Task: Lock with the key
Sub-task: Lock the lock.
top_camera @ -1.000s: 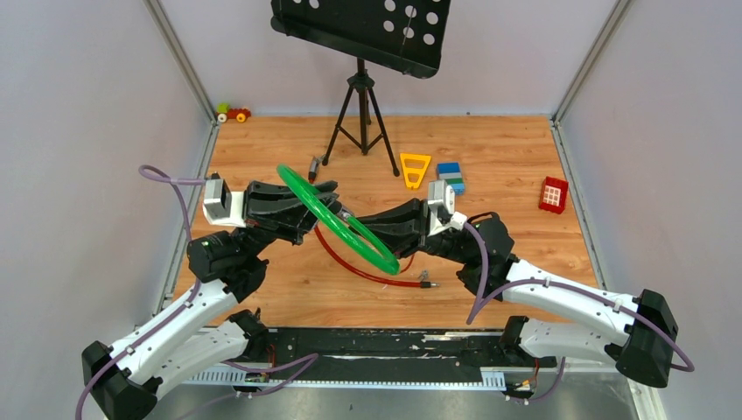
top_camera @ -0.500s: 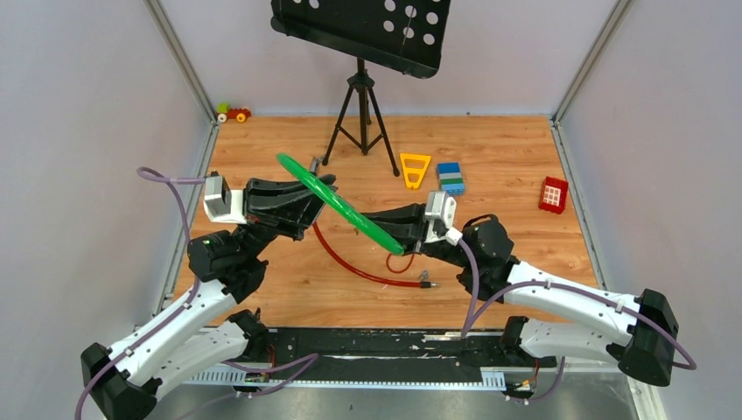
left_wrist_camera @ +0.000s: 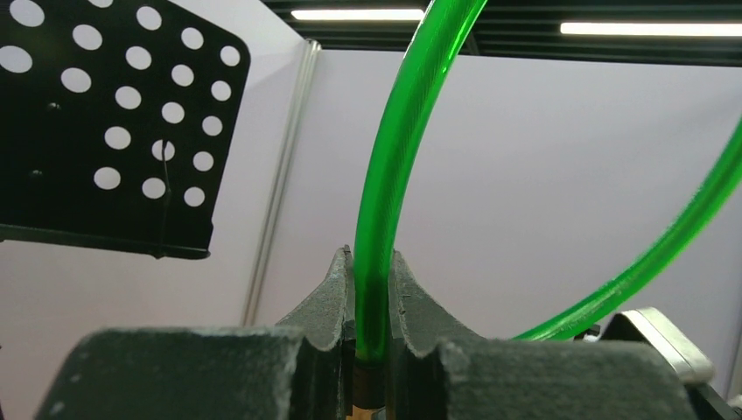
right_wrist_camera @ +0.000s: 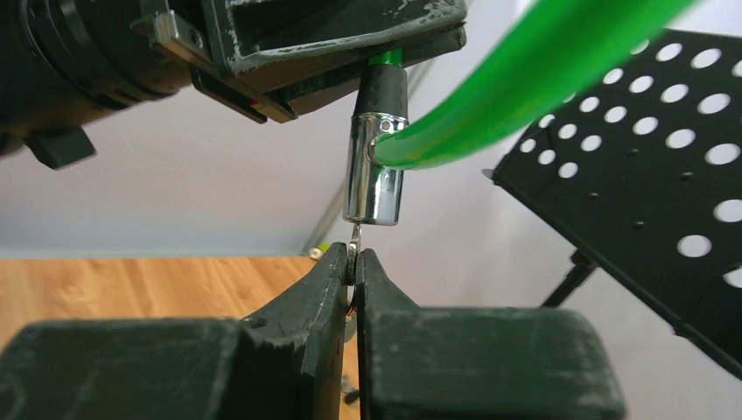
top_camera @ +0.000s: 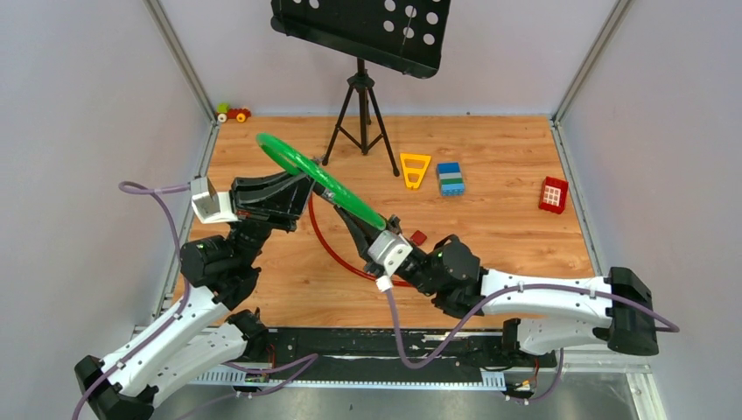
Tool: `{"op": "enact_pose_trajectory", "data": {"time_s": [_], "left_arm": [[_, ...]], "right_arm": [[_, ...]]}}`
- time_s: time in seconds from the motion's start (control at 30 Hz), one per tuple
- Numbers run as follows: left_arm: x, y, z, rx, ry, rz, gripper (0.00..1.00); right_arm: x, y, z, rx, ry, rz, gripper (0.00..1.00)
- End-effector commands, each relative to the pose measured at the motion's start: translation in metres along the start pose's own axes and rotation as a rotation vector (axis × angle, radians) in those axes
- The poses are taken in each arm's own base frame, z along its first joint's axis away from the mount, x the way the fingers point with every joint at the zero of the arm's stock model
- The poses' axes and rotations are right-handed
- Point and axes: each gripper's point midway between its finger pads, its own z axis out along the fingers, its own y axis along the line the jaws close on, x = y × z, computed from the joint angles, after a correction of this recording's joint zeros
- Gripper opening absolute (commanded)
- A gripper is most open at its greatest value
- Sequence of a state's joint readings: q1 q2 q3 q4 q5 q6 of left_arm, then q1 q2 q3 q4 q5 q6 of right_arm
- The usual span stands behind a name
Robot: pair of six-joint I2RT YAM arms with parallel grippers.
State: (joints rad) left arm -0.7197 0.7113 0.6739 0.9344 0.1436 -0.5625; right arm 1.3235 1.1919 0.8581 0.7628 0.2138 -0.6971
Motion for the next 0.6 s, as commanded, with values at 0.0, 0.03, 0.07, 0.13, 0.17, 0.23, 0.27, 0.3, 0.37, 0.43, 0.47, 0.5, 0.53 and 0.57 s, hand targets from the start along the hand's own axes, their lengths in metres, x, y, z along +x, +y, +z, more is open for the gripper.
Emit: {"op": "enact_pose_trajectory", "data": {"time_s": [0.0, 0.03, 0.07, 0.13, 0.17, 0.23, 0.27, 0.3, 0.37, 0.43, 0.47, 0.5, 0.53, 0.57], "left_arm": [[-0.012, 0.006, 0.000, -0.049, -0.035, 0.031, 0.00], [-0.013, 0.006, 0.000, -0.050, -0.036, 0.033, 0.00], [-0.013, 0.006, 0.000, -0.052, -0.036, 0.035, 0.00], [-0.014, 0.007, 0.000, -0.056, -0.036, 0.039, 0.00], [-0.014, 0.007, 0.000, -0.058, -0.035, 0.042, 0.00], [-0.015, 0.006, 0.000, -0.057, -0.038, 0.045, 0.00], [-0.015, 0.006, 0.000, -0.057, -0.038, 0.047, 0.00], [-0.016, 0.007, 0.000, -0.058, -0.038, 0.049, 0.00], [-0.017, 0.007, 0.000, -0.061, -0.040, 0.053, 0.00], [-0.020, 0.005, 0.000, -0.058, -0.046, 0.057, 0.00], [-0.021, 0.004, 0.000, -0.055, -0.048, 0.060, 0.00], [-0.023, 0.004, 0.001, -0.053, -0.051, 0.061, 0.00], [-0.024, 0.003, 0.001, -0.052, -0.053, 0.063, 0.00], [-0.024, 0.003, 0.001, -0.053, -0.054, 0.063, 0.00]], "right_arm": [[-0.007, -0.034, 0.000, 0.200, 0.060, -0.210, 0.00], [-0.005, -0.034, -0.001, 0.216, 0.072, -0.235, 0.00], [-0.003, -0.033, -0.002, 0.226, 0.087, -0.256, 0.00], [0.002, -0.032, -0.003, 0.240, 0.109, -0.283, 0.00], [0.005, -0.031, -0.004, 0.243, 0.116, -0.284, 0.00], [0.008, -0.029, -0.007, 0.240, 0.123, -0.275, 0.00], [0.009, -0.028, -0.008, 0.240, 0.128, -0.267, 0.00], [0.011, -0.028, -0.010, 0.240, 0.132, -0.254, 0.00], [0.017, -0.026, -0.015, 0.239, 0.139, -0.217, 0.00], [0.024, -0.021, -0.023, 0.229, 0.146, -0.159, 0.00], [0.031, -0.015, -0.029, 0.211, 0.158, -0.118, 0.00], [0.037, -0.011, -0.034, 0.203, 0.164, -0.083, 0.00], [0.045, -0.005, -0.040, 0.193, 0.172, -0.053, 0.00], [0.053, 0.000, -0.046, 0.186, 0.184, -0.021, 0.00]]}}
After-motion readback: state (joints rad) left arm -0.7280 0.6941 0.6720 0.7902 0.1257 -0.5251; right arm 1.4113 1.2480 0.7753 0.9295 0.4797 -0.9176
